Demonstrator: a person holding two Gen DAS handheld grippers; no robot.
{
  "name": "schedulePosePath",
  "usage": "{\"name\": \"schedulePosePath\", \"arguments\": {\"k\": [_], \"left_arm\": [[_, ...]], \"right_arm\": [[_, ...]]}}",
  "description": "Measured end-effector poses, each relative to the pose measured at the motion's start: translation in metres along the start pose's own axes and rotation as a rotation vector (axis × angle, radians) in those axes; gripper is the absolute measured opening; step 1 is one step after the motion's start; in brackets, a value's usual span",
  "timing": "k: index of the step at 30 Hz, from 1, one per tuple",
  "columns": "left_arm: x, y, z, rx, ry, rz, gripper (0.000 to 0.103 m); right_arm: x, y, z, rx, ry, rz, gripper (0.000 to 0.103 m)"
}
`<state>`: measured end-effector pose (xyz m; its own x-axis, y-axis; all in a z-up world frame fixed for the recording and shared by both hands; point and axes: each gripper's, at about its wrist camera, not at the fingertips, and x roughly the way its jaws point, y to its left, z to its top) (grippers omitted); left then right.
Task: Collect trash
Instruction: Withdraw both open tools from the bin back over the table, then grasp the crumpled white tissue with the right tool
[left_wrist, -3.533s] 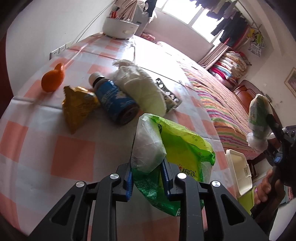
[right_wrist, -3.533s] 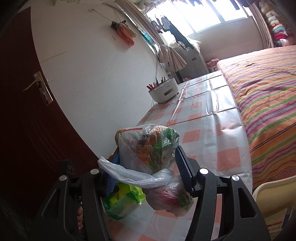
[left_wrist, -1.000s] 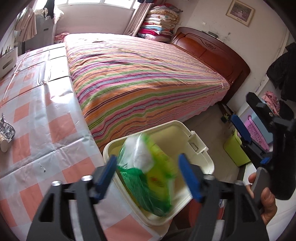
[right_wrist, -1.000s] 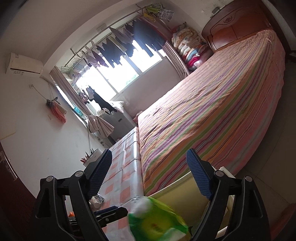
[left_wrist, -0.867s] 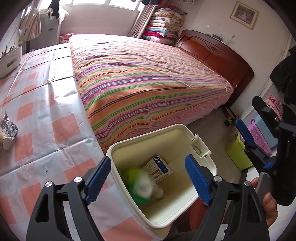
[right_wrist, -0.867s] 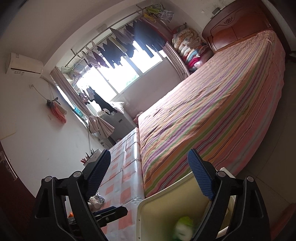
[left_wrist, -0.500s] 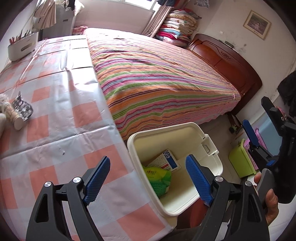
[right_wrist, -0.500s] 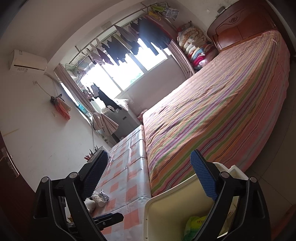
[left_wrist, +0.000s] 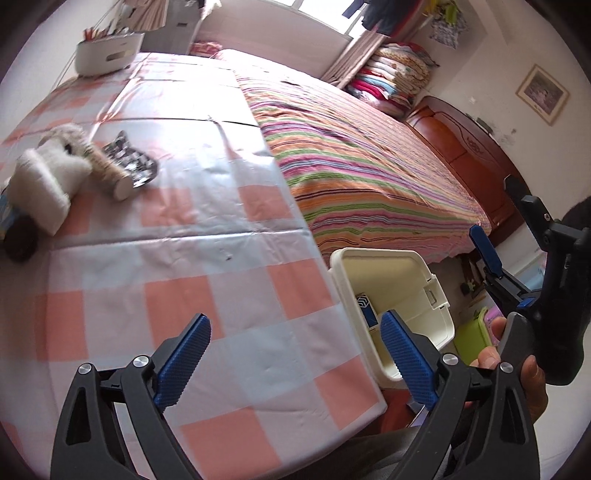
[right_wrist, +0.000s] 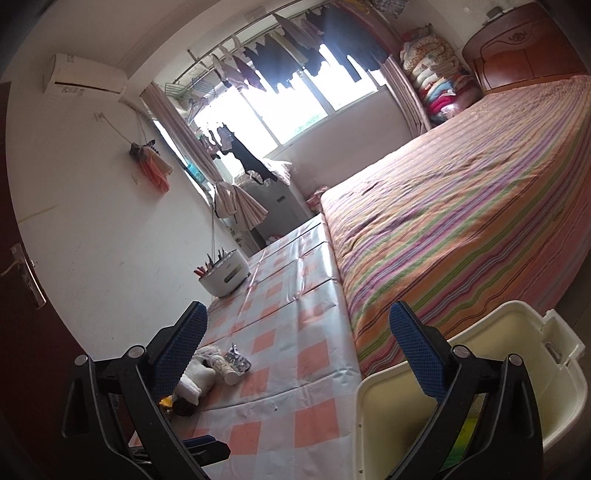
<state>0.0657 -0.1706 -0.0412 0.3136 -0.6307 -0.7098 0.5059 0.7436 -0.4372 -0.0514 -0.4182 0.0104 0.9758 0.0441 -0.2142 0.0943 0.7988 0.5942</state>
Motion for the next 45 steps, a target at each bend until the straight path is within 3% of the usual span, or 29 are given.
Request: {"name": "schedulePosePath", "arguments": {"k": [8,16,23,30,36,42,45], "left_arm": [[-0.039,0.058,-0.010,-0.082,-0.079,0.079,0.094],[-0.069,0.117,-0.020,-0.174,-0.119,0.160,0.094],[-0.102,0.157,-0.027,-0.218,-0.203,0.297,0.094],[-0.126,0.186,-0.031,-0.267,-0.237,0.345,0.094],[-0.138,0.205,-0.033,-0.296,-0.243,0.363,0.094],[-0.142,0.213,-0.031,-0.291,-0.240,0.387,0.094],[-0.143,0.214,-0.030,-0.285,-0.234,0.387,0.094]], "right_arm": [[0.035,0.058,-0.024,-0.112,0.102,0.079,0.097],[0.069,0.102,-0.049,-0.131,0.205,0.164,0.097],[0.102,0.147,-0.077,-0.182,0.300,0.224,0.097],[0.143,0.184,-0.099,-0.243,0.390,0.266,0.097],[0.173,0.216,-0.110,-0.417,0.423,0.287,0.097],[0.206,0.236,-0.131,-0.515,0.489,0.285,0.092],[0.219,0.239,-0.142,-0.557,0.527,0.267,0.080]]}}
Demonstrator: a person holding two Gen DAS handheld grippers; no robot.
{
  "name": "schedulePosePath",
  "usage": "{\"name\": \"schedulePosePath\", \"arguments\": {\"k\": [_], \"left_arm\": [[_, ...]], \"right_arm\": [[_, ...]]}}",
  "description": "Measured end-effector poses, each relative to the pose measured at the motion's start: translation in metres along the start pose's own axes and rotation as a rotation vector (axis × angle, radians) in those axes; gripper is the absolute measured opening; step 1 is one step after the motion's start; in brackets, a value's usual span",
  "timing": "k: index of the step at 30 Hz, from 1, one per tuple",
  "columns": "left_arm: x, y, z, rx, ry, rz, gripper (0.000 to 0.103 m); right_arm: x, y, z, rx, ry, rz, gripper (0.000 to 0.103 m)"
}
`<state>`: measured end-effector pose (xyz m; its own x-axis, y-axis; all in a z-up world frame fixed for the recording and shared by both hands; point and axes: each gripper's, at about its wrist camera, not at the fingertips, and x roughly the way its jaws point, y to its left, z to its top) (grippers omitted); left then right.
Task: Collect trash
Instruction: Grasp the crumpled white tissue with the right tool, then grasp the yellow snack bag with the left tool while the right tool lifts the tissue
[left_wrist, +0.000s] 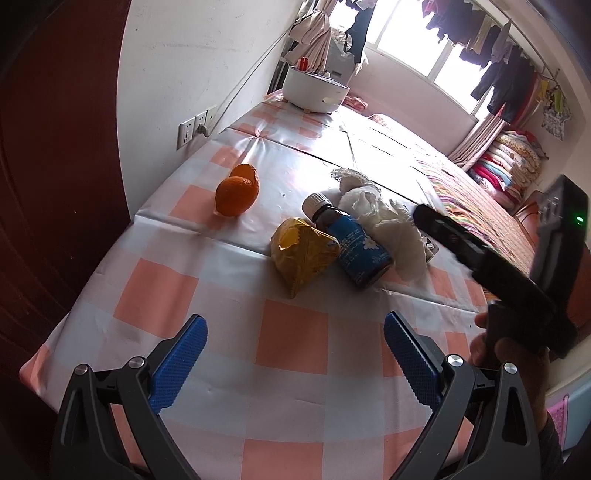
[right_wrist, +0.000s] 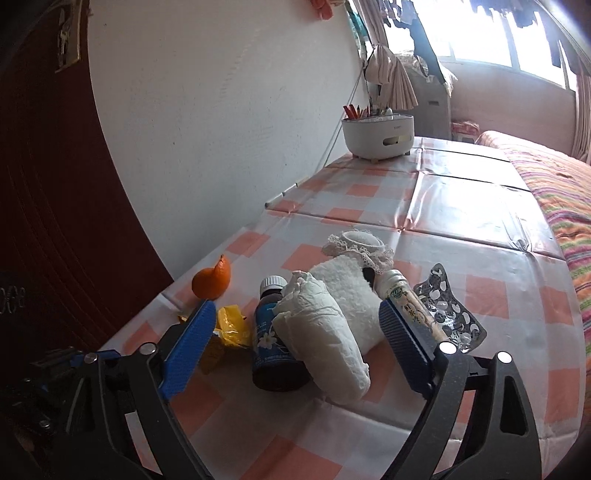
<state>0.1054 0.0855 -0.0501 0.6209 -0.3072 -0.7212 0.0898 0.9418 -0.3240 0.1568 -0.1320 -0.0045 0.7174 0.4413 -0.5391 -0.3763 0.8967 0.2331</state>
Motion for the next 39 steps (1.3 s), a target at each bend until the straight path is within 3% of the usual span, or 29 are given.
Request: {"name": "schedulePosePath", "arguments": {"k": [4,8,11,29,34,39], "left_arm": [[0.000,0.000,0.002,0.007,0.000,0.003,0.094],[0.001,-0.001,0.003,0.009,0.005,0.003,0.094],[0.003,0.000,0.004,0.009,0.010,0.007,0.094],[0.036,-0.004,0.013,0.030,0.046,0.030,0.094],[0.050,-0.012,0.021,0.126,0.010,0.138,0.094],[0.066,-0.015,0.031,0.175,0.036,0.163,0.094]], "right_arm": [[0.023,-0.001,-0.004,-0.011,0.066,0.000,0.074],[0.037,-0.005,-0.012,-0.015,0.128,-0.007,0.044],[0.031,-0.009,-0.009,0.018,0.125,0.014,0.030],[-0.049,-0.025,-0.010,0.205,-0.023,0.152,0.028],[-0.066,-0.031,-0.013,0.230,-0.060,0.163,0.028],[-0.076,-0.036,-0.015,0.236,-0.082,0.174,0.029]]}}
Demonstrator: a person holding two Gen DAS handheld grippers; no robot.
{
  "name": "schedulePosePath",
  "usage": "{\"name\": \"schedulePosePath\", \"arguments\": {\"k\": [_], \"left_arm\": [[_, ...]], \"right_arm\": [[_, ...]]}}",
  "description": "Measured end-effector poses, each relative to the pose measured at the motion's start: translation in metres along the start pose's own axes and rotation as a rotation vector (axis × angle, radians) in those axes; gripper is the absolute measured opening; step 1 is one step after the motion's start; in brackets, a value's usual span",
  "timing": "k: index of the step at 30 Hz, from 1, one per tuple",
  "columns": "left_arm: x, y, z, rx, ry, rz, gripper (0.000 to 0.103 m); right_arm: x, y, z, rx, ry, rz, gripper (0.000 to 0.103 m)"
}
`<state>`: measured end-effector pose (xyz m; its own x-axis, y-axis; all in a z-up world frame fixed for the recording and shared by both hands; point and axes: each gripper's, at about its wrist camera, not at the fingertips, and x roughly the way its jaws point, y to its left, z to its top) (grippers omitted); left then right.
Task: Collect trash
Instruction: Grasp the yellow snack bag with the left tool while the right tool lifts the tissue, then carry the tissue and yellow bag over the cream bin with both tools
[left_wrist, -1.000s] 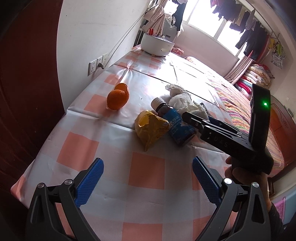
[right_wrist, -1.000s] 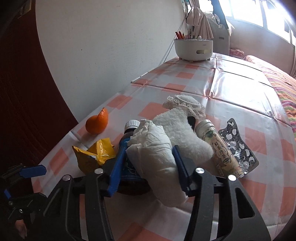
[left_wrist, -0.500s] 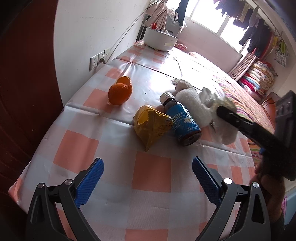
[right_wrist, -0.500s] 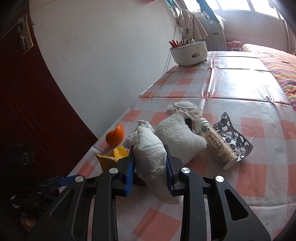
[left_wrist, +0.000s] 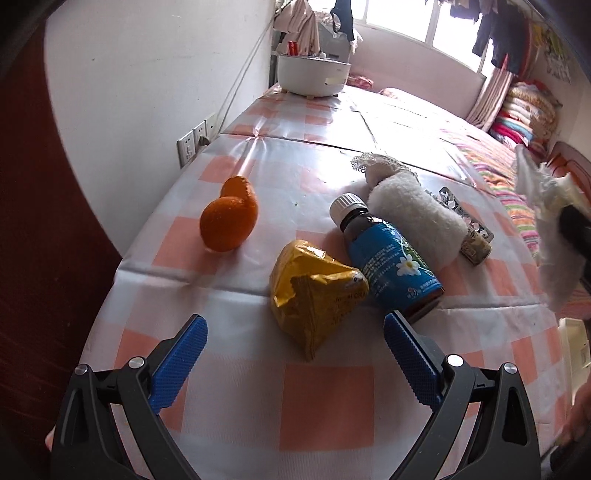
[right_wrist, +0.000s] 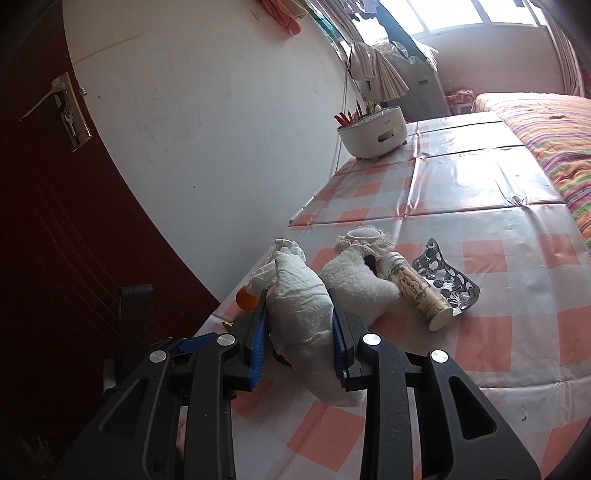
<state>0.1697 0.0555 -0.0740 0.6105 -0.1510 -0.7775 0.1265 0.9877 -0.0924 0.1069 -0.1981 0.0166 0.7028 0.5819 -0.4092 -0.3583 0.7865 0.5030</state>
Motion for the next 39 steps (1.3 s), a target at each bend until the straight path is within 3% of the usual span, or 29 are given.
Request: {"name": "schedulePosePath", "arguments": {"k": [9,10,13,29,39], "left_arm": [[0.018,-0.006,0.010,0.025,0.005,-0.045,0.093],[0.018,-0.006,0.010,0.026,0.005,-0.042,0.090],[0.019,-0.006,0.009,0.017,0.009,-0.049,0.054],[-0.016,-0.028,-0.007,-0.017,-0.040,-0.147,0.048],[-0.049,-0.083,-0.010,0.060,-0.085,-0.261,0.048]], "right_arm": [[-0.010,-0.004,0.001,-0.008,-0.022,-0.005,0.030],[-0.013,-0.004,0.001,-0.004,-0.028,-0.003,0.030],[-0.018,-0.007,0.001,0.000,-0.040,-0.004,0.030],[-0.070,-0.025,-0.002,0.027,-0.128,-0.044,0.030],[-0.129,-0.060,-0.017,0.065,-0.192,-0.137,0.030]]}}
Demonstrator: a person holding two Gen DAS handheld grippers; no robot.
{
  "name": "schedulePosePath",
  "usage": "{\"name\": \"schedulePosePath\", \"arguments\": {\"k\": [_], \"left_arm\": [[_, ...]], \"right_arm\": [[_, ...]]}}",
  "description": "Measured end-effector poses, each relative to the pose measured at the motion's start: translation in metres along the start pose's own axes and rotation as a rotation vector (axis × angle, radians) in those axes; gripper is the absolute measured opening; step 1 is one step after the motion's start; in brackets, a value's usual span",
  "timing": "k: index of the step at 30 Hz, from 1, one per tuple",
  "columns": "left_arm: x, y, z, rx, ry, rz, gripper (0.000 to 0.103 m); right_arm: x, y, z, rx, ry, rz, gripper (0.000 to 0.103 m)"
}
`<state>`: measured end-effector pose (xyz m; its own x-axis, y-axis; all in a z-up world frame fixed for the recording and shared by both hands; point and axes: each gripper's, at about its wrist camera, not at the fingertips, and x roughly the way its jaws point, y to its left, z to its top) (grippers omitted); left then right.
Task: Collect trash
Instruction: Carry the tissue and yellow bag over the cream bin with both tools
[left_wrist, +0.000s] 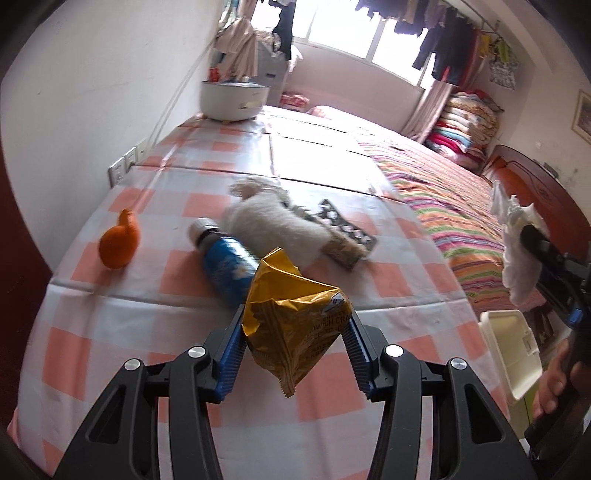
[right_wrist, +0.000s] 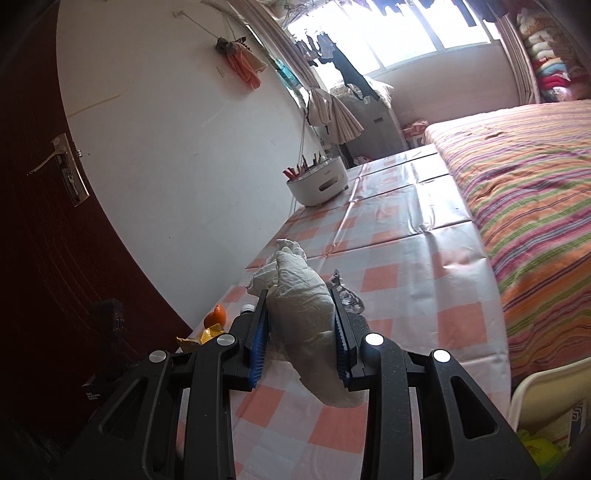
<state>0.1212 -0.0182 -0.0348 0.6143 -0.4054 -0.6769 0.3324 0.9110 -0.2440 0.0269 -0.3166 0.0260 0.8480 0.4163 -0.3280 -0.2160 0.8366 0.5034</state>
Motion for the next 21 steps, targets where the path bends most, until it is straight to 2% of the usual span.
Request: {"name": "schedulePosePath", "arguments": {"k": [14,21], "left_arm": [[0.015,-0.102,-0.006,0.129,0.047,-0.192,0.049],[0.019,-0.157,-0.010,0.212,0.071,-0.276,0.049]], "right_arm": [[-0.088,-0.065,-0.012,0.055,-0.103,-0.200,0.030],[-0.113,-0.103,-0.024,0.104,-0.108,-0.341,0.031]]}}
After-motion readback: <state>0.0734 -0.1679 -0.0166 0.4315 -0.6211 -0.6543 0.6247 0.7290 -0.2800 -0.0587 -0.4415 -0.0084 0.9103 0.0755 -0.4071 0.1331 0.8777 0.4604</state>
